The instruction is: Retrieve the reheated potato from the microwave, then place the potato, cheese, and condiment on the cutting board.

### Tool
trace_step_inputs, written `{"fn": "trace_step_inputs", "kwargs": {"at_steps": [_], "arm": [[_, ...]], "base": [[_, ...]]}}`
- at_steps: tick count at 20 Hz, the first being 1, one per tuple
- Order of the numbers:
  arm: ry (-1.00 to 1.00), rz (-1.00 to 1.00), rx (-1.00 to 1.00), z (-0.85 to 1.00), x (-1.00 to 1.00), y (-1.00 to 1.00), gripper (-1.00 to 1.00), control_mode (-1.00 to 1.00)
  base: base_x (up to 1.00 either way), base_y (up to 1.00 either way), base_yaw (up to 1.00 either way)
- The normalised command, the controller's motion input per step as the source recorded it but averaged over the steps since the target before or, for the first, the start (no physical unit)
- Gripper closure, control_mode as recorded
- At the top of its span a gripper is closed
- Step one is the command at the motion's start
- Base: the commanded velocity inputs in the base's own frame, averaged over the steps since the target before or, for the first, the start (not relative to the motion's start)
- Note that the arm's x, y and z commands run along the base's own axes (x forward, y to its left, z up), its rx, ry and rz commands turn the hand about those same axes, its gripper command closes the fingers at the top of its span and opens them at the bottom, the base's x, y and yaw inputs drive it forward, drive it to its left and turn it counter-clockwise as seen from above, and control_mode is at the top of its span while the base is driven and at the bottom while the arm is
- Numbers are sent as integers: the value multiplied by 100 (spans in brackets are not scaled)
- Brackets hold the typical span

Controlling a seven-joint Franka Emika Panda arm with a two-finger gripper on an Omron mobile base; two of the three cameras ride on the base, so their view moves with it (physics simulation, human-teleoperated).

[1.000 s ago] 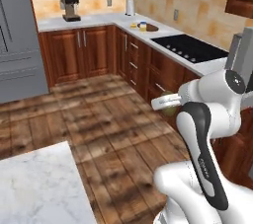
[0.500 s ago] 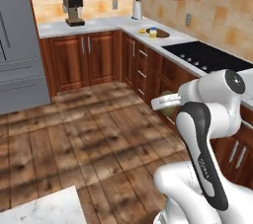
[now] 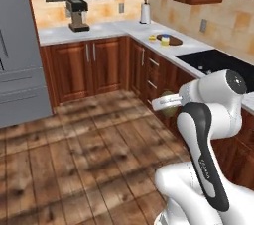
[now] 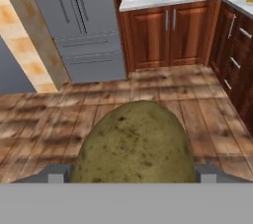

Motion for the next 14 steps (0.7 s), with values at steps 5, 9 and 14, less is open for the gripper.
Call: {"fn": "trace_step_inputs", "kwargs": {"at_steps": [5, 9, 14], "arm": [[0, 0, 0, 0, 0, 0, 100, 100], [0, 0, 0, 0, 0, 0, 100, 100], [0, 0, 0, 0, 0, 0, 100, 100]], "base": [[88, -10, 1], [88, -12, 1], [88, -12, 2]]}}
